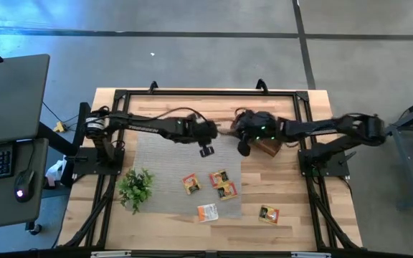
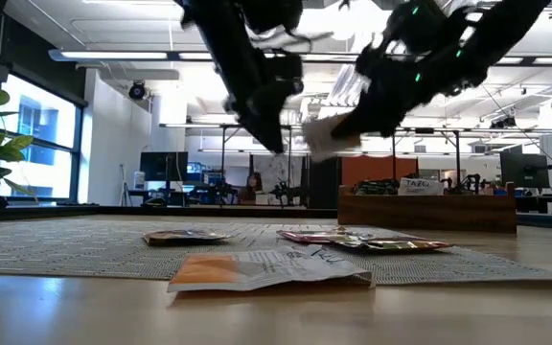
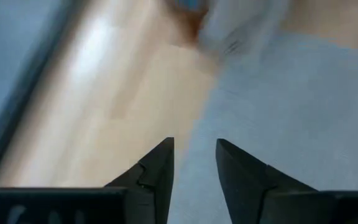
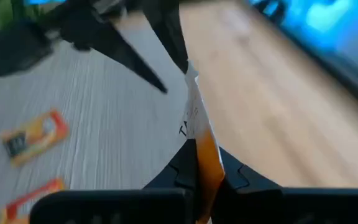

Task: Pick & Place Tea
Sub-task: Put the orange tea bag into the middle section of the wooden organizer

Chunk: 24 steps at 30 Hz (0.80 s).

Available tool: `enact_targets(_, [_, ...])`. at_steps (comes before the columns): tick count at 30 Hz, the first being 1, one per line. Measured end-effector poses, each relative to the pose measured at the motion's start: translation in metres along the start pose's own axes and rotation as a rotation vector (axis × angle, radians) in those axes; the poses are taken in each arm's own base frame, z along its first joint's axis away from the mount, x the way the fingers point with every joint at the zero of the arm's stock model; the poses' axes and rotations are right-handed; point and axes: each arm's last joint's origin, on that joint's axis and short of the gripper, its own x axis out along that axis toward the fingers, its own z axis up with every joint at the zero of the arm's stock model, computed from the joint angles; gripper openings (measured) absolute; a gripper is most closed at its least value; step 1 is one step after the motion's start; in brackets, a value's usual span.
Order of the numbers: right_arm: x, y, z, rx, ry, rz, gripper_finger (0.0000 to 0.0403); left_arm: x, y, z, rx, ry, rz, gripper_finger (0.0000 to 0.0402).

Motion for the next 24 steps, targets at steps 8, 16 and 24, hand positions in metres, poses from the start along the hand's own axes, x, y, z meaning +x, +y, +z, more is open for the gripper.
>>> enact_targets(8, [-0.065,-0.01,0.015,-0.029,-0.229,-0.036,0.0007,-0.046,0.018,0.019,-0.159,-0.239,0.0,0.0117])
enact_targets(16, [-0.079,-0.019,-0.021,-0.02,-0.506,0.09,0.0007,-0.031,0.024,0.022,-0.157,-0.538,-0.295,0.0117])
enact_targets(24, [-0.062,-0.024,-0.024,0.002,-0.456,0.119,0.0011,-0.028,0.041,0.038,-0.177,-0.757,-0.405,0.0117])
